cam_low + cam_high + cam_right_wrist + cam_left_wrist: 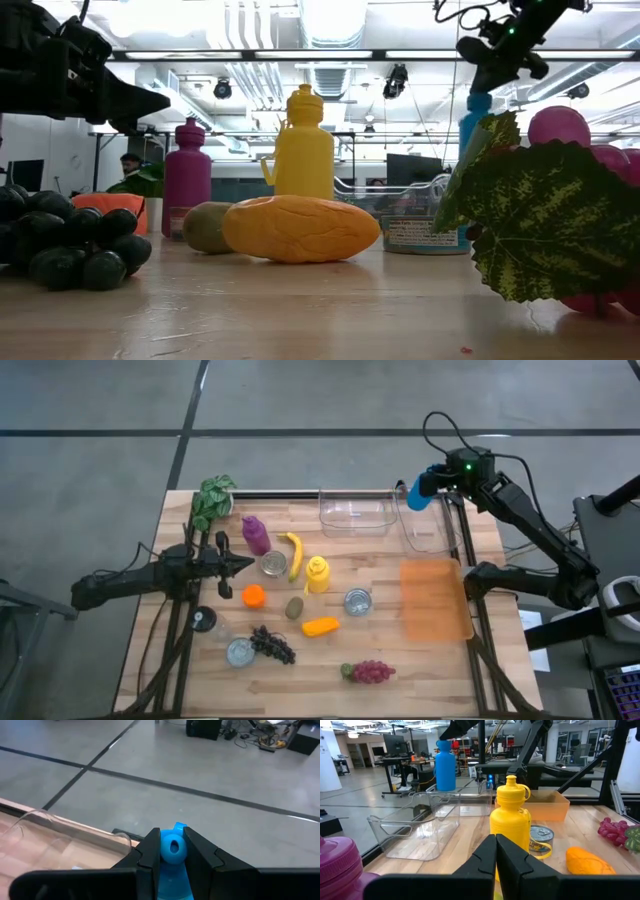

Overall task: Pick & Place Food Item
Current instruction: Put the blue water bottle into the right transparent bin

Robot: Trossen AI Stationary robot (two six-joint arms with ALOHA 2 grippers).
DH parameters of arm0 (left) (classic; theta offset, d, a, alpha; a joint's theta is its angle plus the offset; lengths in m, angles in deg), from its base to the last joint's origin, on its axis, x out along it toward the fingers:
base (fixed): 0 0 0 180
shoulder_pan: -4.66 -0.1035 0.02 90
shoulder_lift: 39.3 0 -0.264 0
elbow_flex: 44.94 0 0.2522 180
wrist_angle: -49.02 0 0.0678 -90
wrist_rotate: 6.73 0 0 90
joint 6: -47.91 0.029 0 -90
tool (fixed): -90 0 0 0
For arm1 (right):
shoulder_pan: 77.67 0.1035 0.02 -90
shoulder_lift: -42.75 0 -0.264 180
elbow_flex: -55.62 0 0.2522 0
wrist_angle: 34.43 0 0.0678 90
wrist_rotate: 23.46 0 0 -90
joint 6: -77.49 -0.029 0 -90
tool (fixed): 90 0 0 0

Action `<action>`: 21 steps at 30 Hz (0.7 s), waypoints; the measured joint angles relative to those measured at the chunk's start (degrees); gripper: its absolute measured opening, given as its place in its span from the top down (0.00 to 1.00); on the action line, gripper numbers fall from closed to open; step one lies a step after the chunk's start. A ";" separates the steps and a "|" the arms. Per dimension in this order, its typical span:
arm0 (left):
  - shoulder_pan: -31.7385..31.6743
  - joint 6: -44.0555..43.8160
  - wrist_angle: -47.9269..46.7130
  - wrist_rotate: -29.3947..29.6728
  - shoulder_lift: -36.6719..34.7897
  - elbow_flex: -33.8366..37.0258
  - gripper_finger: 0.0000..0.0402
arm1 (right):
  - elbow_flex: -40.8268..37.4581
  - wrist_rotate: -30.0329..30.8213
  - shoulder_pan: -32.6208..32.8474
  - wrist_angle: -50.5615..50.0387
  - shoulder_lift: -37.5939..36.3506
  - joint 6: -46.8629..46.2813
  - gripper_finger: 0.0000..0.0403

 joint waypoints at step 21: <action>0.02 0.00 0.02 0.00 -0.02 0.02 0.96 | -1.33 5.01 -1.37 1.27 5.42 0.14 0.85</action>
